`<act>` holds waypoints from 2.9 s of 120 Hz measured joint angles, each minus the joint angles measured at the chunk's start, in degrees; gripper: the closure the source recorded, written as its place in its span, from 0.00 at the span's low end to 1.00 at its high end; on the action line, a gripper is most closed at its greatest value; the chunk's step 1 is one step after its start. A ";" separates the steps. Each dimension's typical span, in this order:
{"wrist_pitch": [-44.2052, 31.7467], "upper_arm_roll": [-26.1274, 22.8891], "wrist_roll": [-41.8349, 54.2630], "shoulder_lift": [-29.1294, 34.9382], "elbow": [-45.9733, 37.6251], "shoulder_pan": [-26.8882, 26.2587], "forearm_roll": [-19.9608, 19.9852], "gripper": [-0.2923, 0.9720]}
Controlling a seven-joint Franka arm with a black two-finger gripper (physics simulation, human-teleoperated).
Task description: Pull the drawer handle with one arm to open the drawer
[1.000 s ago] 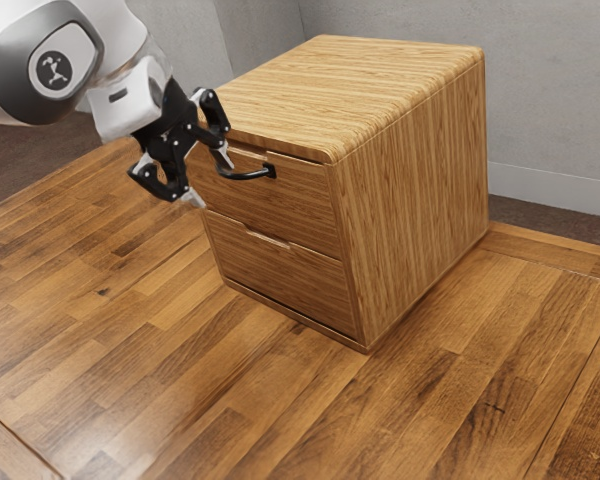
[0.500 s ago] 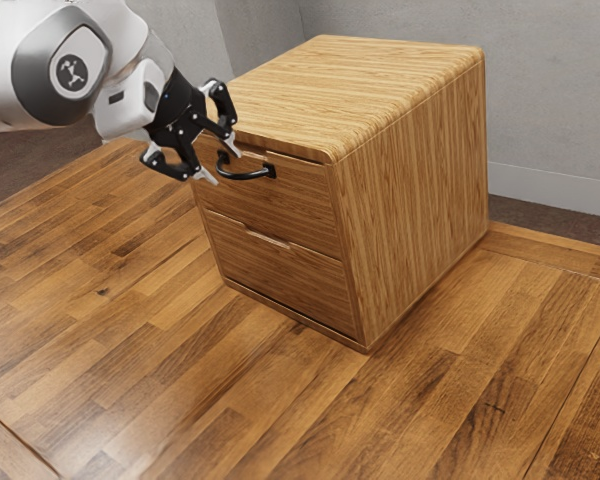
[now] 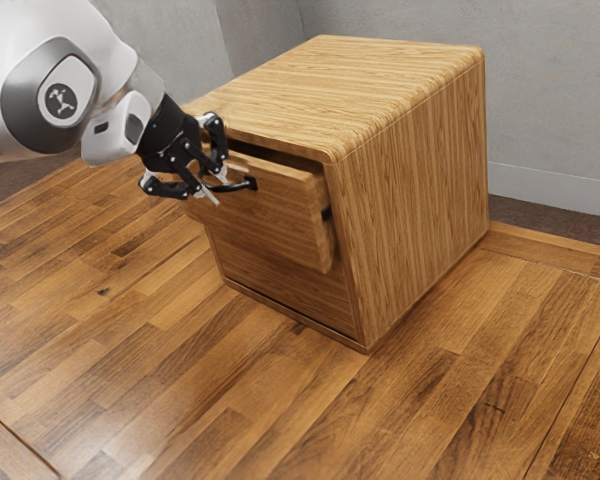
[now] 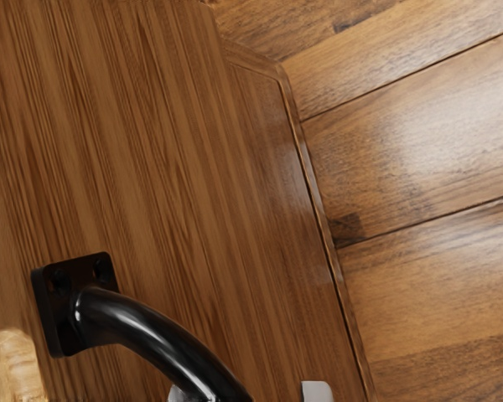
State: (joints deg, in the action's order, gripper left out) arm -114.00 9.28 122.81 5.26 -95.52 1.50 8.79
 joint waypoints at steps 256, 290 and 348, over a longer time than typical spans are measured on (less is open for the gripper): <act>0.63 7.78 2.95 32.98 -30.49 -1.38 -1.29 0.73; 2.36 7.78 1.74 34.12 -30.81 -1.41 -4.10 0.74; 9.06 7.67 -0.41 33.43 -21.14 -1.41 -5.11 0.61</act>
State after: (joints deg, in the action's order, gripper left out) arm -104.94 16.95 122.40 38.69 -116.66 0.09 3.68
